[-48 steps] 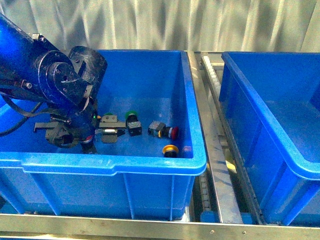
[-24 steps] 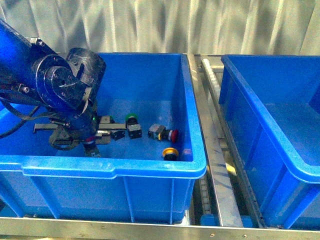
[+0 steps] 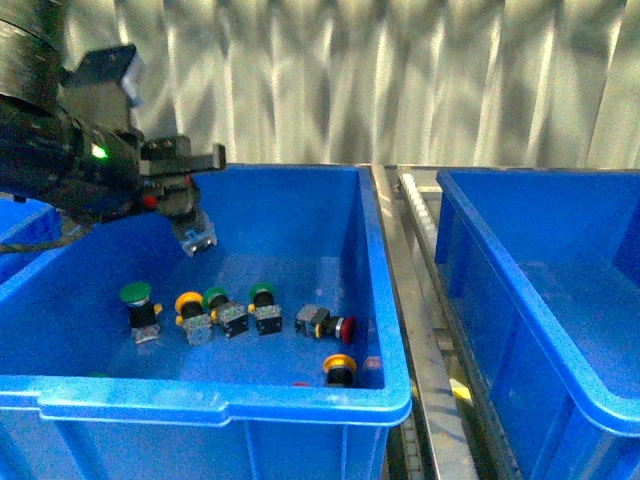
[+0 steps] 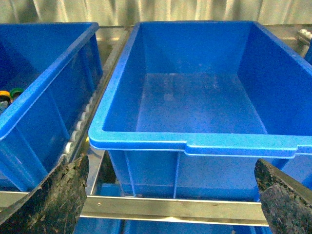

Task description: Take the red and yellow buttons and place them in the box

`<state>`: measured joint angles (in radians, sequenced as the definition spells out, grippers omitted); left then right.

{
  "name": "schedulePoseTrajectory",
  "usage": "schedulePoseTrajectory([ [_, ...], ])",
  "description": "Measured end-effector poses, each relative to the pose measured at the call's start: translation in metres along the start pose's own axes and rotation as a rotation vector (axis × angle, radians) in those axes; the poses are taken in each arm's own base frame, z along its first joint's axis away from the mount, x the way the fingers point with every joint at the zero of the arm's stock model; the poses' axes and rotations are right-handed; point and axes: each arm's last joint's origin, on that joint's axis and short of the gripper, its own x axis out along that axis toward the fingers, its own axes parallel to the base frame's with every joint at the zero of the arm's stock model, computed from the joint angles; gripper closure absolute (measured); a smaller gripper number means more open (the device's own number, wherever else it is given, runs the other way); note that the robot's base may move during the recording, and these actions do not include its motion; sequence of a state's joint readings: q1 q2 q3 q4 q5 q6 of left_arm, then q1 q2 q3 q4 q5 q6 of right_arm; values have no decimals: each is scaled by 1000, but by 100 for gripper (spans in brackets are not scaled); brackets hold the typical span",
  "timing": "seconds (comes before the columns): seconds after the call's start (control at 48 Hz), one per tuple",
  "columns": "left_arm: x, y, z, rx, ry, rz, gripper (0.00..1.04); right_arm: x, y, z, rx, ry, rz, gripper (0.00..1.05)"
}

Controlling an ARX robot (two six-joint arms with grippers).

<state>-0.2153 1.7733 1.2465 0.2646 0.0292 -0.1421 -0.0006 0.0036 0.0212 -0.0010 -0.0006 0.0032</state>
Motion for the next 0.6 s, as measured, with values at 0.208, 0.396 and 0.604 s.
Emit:
schedulePoseTrajectory([
  [0.208,-67,0,13,-111,-215,-372,71,0,0,0,0,0,0,6],
  [0.396,-85,-13,-7,-320,-238,-650,71,0,0,0,0,0,0,6],
  [0.604,-79,-60,-26,-455,-176,-914,71,0,0,0,0,0,0,6],
])
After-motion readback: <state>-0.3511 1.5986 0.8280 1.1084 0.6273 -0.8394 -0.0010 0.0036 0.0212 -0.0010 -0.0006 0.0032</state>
